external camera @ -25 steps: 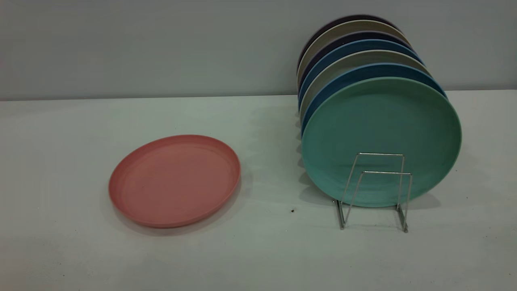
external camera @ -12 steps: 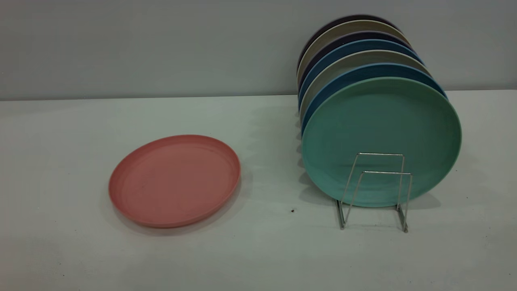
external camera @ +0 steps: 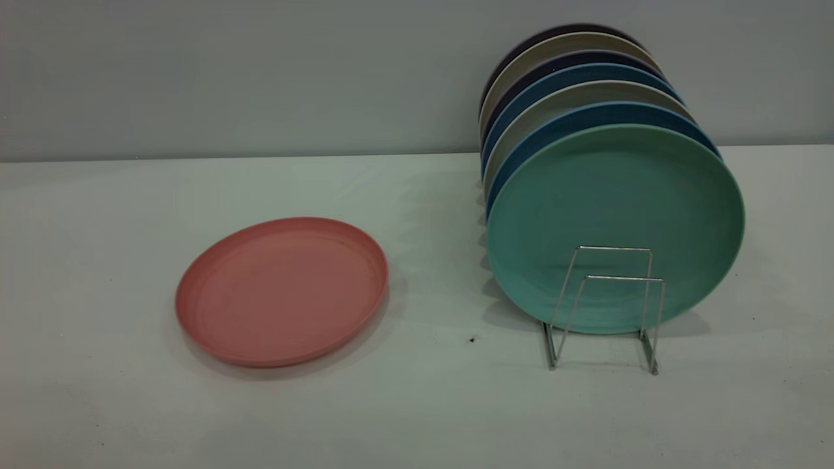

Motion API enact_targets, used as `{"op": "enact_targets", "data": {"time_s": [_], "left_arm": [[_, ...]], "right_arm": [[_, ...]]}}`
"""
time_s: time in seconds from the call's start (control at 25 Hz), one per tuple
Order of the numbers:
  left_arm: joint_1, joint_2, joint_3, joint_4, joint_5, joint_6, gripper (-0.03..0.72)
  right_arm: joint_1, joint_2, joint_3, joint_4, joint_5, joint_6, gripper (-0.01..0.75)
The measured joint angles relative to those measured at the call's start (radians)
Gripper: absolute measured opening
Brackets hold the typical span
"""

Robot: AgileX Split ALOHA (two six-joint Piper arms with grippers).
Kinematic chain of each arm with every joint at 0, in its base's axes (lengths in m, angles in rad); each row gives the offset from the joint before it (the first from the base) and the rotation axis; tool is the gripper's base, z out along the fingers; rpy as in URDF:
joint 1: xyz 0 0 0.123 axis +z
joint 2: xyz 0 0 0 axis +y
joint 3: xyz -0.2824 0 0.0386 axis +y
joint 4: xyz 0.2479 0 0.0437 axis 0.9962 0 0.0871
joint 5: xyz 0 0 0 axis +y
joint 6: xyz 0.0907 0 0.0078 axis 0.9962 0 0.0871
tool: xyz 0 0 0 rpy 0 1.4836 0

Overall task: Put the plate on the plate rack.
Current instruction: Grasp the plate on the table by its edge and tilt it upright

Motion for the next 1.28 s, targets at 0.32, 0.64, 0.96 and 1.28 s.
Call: {"op": "enact_targets", "data": {"time_s": [0.32,0.64,0.96,1.28], "left_arm": [[-0.025,0.234,-0.018,-0.143,-0.061,-0.003,0.379],[-0.053,0.548,-0.018,-0.187,-0.266,0.022,0.379],[-0.039,1.042,-0.068,-0.218,-0.477,0.174,0.379],[0.234,1.419,-0.325,-0.776,-0.413,0.687,0.379]], "right_arm": [[0.0,0.257,-0.073,0.025,-0.231,0.072,0.388],[0.0,0.536,-0.069,0.056,-0.513,0.14,0.339],[-0.007,1.02,-0.068,0.128,-0.791,0.082,0.26],[-0.155,1.336,-0.189,0.374,-0.847,-0.202,0.252]]}}
